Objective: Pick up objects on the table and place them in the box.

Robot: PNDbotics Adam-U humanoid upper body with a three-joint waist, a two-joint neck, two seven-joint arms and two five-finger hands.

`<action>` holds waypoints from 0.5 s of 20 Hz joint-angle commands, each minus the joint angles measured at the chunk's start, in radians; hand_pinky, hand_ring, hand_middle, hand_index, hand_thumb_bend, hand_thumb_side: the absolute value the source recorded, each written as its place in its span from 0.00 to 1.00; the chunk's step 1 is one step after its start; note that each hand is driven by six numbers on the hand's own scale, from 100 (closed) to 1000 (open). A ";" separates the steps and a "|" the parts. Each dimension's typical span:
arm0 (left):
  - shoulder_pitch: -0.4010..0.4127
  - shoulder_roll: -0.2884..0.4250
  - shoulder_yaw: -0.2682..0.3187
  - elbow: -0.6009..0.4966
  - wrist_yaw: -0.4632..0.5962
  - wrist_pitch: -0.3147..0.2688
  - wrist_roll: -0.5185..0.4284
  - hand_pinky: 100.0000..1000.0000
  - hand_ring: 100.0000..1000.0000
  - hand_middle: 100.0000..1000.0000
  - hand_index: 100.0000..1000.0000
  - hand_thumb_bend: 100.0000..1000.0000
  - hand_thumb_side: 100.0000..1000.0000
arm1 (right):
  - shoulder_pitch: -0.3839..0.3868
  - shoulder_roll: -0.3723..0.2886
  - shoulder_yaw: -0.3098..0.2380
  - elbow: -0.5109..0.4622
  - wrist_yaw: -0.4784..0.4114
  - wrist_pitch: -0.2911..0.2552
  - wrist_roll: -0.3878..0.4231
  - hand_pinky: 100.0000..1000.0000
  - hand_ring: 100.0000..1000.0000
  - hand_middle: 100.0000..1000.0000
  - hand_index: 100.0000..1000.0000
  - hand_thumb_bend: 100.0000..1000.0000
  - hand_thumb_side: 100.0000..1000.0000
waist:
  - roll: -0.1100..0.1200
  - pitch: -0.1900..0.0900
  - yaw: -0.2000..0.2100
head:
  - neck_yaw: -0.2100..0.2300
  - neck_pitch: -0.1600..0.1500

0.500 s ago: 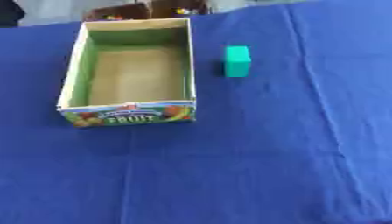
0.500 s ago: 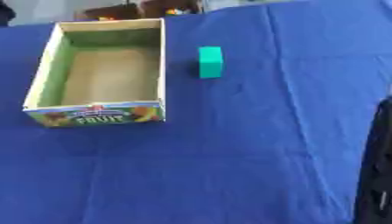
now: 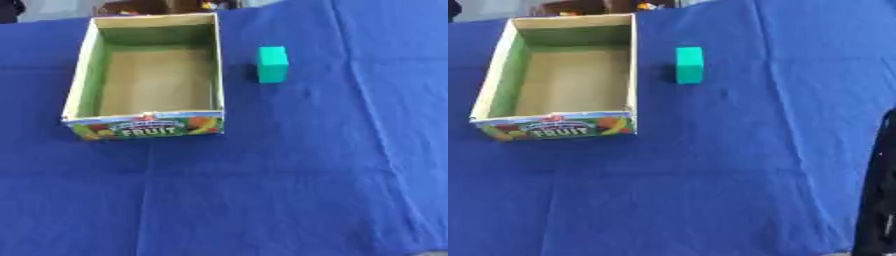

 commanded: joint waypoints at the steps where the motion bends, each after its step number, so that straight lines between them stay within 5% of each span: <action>1: -0.012 0.010 -0.002 -0.018 -0.005 -0.001 -0.004 0.69 0.71 0.97 0.97 0.00 1.00 | -0.019 -0.028 -0.008 -0.020 -0.008 -0.001 0.005 0.59 0.67 0.69 0.86 0.00 1.00 | -0.004 -0.018 0.002 | -0.002 -0.016; 5: -0.012 0.010 -0.003 -0.018 -0.004 0.000 -0.003 0.69 0.71 0.97 0.97 0.00 1.00 | -0.038 -0.031 -0.001 -0.011 0.012 0.003 0.015 0.60 0.69 0.69 0.86 0.00 1.00 | -0.005 -0.021 0.003 | -0.002 -0.022; 10: -0.007 0.010 -0.008 -0.018 0.000 0.003 -0.008 0.69 0.71 0.97 0.97 0.00 1.00 | -0.154 -0.044 0.040 0.106 0.134 -0.042 0.088 0.61 0.71 0.70 0.86 0.00 1.00 | -0.005 -0.031 0.005 | -0.011 -0.011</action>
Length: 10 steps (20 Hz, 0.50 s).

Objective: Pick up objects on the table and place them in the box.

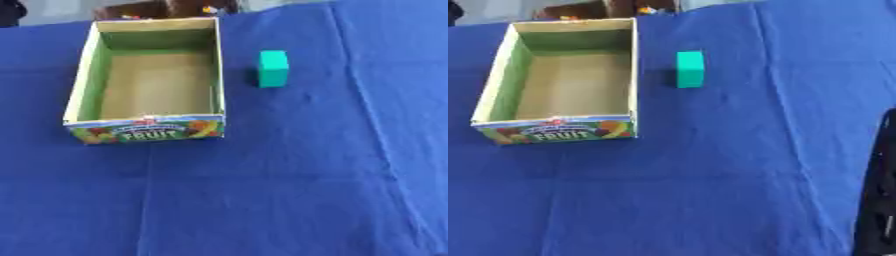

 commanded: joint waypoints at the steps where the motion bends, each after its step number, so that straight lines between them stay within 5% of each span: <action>1: -0.005 0.009 -0.003 -0.018 0.000 0.001 -0.007 0.69 0.71 0.97 0.97 0.00 1.00 | -0.068 -0.028 0.027 0.071 0.076 -0.039 0.041 0.61 0.71 0.70 0.86 0.00 1.00 | -0.002 -0.029 0.002 | -0.007 -0.001; 10: 0.005 0.005 -0.009 -0.018 0.004 -0.001 -0.016 0.69 0.71 0.97 0.97 0.00 1.00 | -0.285 -0.016 0.065 0.334 0.327 -0.122 0.165 0.66 0.77 0.74 0.87 0.07 1.00 | 0.008 -0.040 0.005 | -0.021 -0.012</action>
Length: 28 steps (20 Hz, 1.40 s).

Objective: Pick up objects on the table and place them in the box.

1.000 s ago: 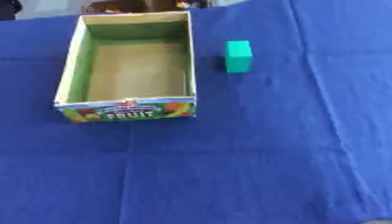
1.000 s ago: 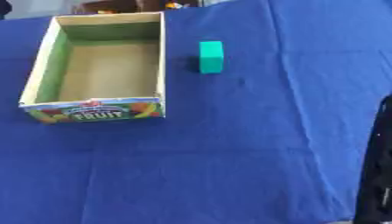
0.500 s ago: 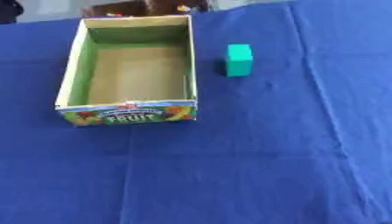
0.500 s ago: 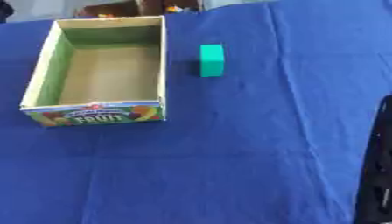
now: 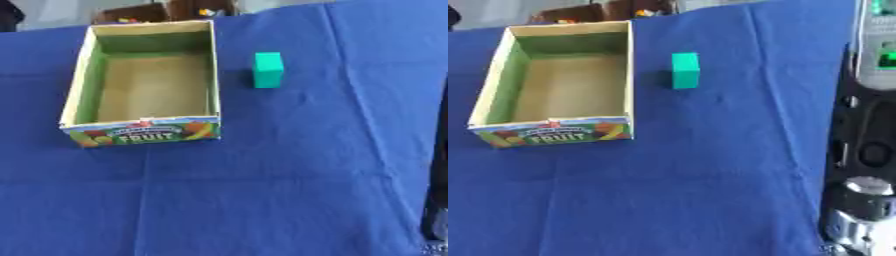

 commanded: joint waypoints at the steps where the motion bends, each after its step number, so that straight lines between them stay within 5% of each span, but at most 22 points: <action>1: -0.001 0.009 -0.004 -0.018 0.003 -0.001 -0.007 0.69 0.71 0.97 0.97 0.00 1.00 | -0.077 -0.008 0.010 0.080 0.095 -0.038 0.048 0.66 0.78 0.75 0.88 0.08 1.00 | -0.001 -0.032 0.003 | -0.009 -0.012; 9: 0.007 0.009 -0.011 -0.018 0.009 -0.002 -0.016 0.69 0.71 0.97 0.97 0.00 1.00 | -0.246 0.052 -0.010 0.303 0.360 -0.126 0.200 0.71 0.82 0.80 0.92 0.17 1.00 | 0.004 -0.043 0.009 | -0.031 -0.010; 19: 0.012 0.011 -0.015 -0.018 0.013 0.004 -0.024 0.69 0.71 0.97 0.97 0.00 1.00 | -0.343 0.084 -0.079 0.508 0.597 -0.228 0.438 0.76 0.86 0.86 0.96 0.31 1.00 | 0.002 -0.051 0.016 | -0.046 -0.015; 28: 0.011 0.011 -0.016 -0.018 0.013 0.009 -0.027 0.69 0.71 0.97 0.97 0.00 1.00 | -0.362 0.059 -0.122 0.691 0.719 -0.322 0.570 0.77 0.88 0.88 1.00 0.52 0.77 | 0.001 -0.053 0.015 | -0.044 -0.025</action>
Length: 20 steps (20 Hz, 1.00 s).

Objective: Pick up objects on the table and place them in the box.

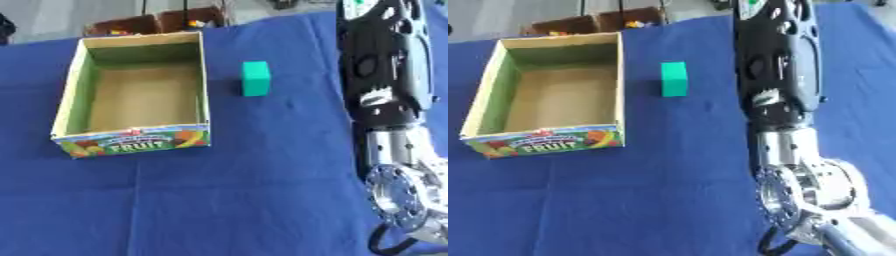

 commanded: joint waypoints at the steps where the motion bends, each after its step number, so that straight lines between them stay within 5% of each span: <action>1: -0.003 0.014 0.002 -0.018 0.004 0.002 -0.003 0.69 0.71 0.97 0.97 0.00 1.00 | -0.029 -0.031 -0.007 0.039 0.025 -0.279 0.301 0.77 0.88 0.89 1.00 0.52 0.74 | 0.000 -0.031 0.002 | 0.000 -0.013; 11: -0.003 0.014 0.002 -0.018 0.002 0.006 -0.004 0.69 0.71 0.97 0.97 0.00 1.00 | -0.024 -0.082 0.037 0.235 0.079 -0.300 0.323 0.77 0.89 0.91 1.00 0.57 0.56 | -0.004 -0.030 0.002 | 0.006 -0.025; 20: -0.003 0.016 0.002 -0.018 -0.003 0.011 -0.008 0.69 0.71 0.98 0.97 0.00 1.00 | -0.030 -0.112 0.071 0.311 0.100 -0.306 0.330 0.77 0.90 0.92 1.00 0.59 0.39 | -0.008 -0.027 -0.001 | 0.013 -0.027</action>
